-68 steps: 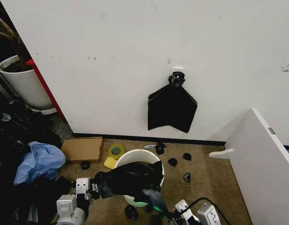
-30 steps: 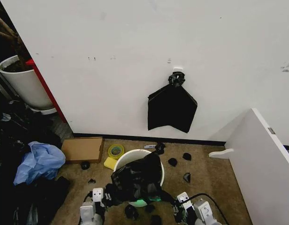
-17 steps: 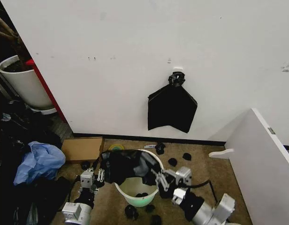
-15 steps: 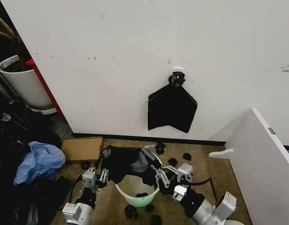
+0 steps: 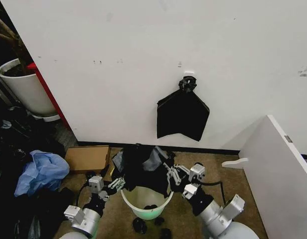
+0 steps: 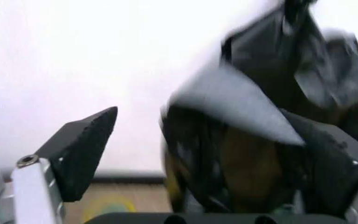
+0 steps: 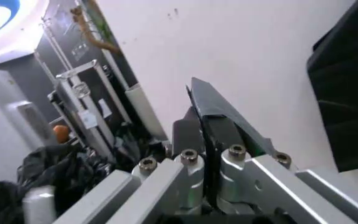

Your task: Place the garbage bag over the trash bin.

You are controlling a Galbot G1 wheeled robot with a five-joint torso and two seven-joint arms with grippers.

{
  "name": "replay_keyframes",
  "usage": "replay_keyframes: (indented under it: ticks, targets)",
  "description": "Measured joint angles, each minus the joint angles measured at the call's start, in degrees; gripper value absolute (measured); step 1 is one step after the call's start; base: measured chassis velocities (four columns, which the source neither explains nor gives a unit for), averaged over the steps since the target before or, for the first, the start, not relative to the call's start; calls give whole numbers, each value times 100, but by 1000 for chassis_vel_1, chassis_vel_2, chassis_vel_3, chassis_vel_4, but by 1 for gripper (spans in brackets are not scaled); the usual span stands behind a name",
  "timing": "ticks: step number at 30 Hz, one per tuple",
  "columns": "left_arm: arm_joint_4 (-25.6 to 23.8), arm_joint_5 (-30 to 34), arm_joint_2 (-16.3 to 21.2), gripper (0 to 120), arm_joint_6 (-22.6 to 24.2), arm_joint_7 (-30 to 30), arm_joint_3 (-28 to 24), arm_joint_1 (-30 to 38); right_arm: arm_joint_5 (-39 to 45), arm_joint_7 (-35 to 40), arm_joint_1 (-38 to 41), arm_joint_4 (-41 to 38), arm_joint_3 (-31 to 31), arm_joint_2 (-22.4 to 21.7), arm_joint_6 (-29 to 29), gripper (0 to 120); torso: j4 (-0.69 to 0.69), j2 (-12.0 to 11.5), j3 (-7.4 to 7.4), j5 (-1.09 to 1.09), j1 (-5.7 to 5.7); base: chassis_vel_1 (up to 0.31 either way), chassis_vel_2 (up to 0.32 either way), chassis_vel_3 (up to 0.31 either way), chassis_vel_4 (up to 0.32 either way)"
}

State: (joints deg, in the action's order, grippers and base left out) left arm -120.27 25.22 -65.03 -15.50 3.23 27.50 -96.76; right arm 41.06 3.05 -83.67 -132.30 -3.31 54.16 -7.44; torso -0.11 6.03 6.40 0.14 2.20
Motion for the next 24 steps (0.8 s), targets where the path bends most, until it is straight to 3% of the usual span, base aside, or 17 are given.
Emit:
replay_keyframes:
  ticks: [4, 6, 7, 11, 13, 17, 19, 24]
  targets:
    - [200, -144, 68, 100, -610, 1137, 757, 55, 6, 7, 45, 20, -19, 44, -6, 0, 0, 0, 0, 0, 0, 0, 0, 0, 0]
    - [409, 131, 165, 100, -907, 2291, 1185, 95, 33, 9, 89, 14, -40, 48, -6, 0, 0, 0, 0, 0, 0, 0, 0, 0, 0]
    - [409, 131, 165, 100, -907, 2291, 1185, 95, 33, 9, 89, 14, -40, 48, -6, 0, 0, 0, 0, 0, 0, 0, 0, 0, 0]
    - [735, 511, 171, 100, -1019, 3877, 1660, 173, 46, 11, 140, -24, -64, 50, -2, 0, 0, 0, 0, 0, 0, 0, 0, 0, 0]
    - [842, 613, 139, 100, -1025, 4196, 1703, 155, 48, 14, 144, -43, -81, 56, -1, 0, -1, 0, 0, -1, 0, 0, 0, 0, 0]
    - [833, 557, 62, 100, -1019, 3952, 1514, -34, 45, 12, 134, -59, -105, 62, -9, 0, 0, 0, 0, 1, 0, 0, 0, 0, 0]
    - [762, 382, -27, 100, -972, 3261, 1164, -163, 24, -8, 123, -67, -115, 66, -31, 0, 0, 0, 0, 0, 0, 0, 0, 0, 0]
    - [695, 145, -227, 100, -1030, 2289, 849, -278, 0, -30, 124, -85, -137, 83, -45, 0, -1, 0, 0, 2, 0, 0, 0, 0, 0]
